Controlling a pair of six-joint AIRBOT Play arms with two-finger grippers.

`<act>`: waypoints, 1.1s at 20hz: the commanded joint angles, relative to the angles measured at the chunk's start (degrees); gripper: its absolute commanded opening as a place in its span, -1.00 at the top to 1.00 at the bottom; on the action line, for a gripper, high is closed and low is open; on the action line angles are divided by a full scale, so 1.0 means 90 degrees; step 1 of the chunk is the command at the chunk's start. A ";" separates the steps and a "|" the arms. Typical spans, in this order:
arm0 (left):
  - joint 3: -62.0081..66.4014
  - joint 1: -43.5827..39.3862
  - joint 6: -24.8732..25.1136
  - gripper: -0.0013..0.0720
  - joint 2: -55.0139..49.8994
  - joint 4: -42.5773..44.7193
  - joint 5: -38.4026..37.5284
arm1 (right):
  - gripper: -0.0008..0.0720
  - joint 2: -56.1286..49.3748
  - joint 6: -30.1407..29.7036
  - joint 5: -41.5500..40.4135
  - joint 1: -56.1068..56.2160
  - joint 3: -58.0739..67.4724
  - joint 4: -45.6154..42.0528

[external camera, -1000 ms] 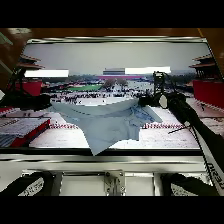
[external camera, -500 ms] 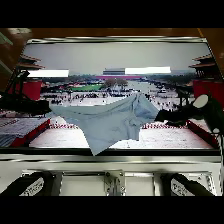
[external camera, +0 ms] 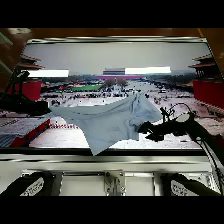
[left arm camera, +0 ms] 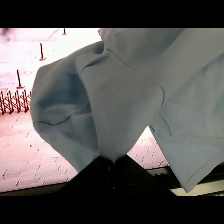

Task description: Fold the shirts.

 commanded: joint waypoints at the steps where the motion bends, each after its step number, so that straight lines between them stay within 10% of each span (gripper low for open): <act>1: -0.0002 -0.0005 0.0024 0.87 0.0007 0.0000 0.0002 | -0.92 -0.0532 -0.0345 -0.0566 0.0440 -0.0100 0.1066; 6: -0.0002 -0.0005 0.0022 0.87 0.0007 0.0000 0.0075 | -0.38 -0.0614 -0.0559 -0.0988 0.0661 -0.0100 0.1649; 8: -0.0002 -0.0005 0.0029 0.87 0.0007 0.0002 0.0131 | 0.69 -0.0614 -0.0687 -0.0988 0.0699 -0.0092 0.1741; 9: 0.0000 -0.0005 0.0107 0.87 0.0010 0.0000 0.0187 | 0.81 -0.0602 -0.0998 -0.0874 0.0697 -0.0053 0.1877; 17: 0.1982 0.0078 0.0459 0.87 0.0736 0.0605 0.0393 | 0.81 0.1843 -0.2025 0.0704 0.0083 0.2681 0.2018; 22: 0.5379 0.0075 0.0449 0.87 0.1090 0.0284 0.0777 | 0.81 0.3417 -0.1824 -0.2300 -0.0512 0.5717 0.1365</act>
